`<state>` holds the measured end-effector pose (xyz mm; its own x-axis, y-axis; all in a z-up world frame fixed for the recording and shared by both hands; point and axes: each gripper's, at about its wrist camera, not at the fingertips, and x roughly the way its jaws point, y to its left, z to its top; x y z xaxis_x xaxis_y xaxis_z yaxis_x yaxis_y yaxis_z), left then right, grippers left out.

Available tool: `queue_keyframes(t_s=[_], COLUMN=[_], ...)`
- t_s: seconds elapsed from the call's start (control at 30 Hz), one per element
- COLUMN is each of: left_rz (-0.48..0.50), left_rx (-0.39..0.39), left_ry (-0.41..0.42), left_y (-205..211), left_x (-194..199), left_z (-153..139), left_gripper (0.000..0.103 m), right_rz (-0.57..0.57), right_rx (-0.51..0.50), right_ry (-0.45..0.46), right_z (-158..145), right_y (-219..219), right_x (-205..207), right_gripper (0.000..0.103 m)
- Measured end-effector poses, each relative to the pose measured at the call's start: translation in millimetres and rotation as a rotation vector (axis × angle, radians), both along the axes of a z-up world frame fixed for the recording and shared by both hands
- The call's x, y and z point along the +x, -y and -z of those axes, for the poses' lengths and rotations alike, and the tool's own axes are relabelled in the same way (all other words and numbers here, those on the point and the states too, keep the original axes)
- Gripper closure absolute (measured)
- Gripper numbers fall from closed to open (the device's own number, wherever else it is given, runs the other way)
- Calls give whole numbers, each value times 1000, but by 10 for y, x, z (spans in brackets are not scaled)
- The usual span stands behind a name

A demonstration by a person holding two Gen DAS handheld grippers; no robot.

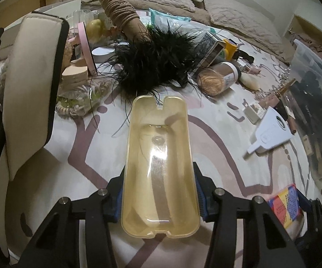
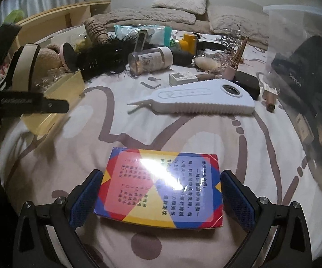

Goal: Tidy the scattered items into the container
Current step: 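Close the right tool on the colourful printed card box, then carry the card box into the clear bin and open the right tool while the left tool carries the case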

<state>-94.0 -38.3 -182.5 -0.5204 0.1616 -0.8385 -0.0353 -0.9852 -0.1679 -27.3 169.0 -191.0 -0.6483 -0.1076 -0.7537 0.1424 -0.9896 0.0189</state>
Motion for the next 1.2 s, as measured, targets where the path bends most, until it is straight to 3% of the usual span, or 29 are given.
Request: queue_keyframes(t_s=[0.2,0.83,1.2], left_rz=[16,59,75], left_rx=[16,12,26], left_ry=[1,-58,-91], left_y=[-15,-145,-245], left_x=[102,288,385], left_z=[-31,-295,-469], left_gripper=[54,54,54], right_rz=[-26,-23,-48], right_rx=[-9,-143,-147], right_ry=[-19,-29,-151], right_z=[-55,-444,-909], right_y=[-8,-234,-347], right_x=[31,58,261], right_gripper=[12,13,13])
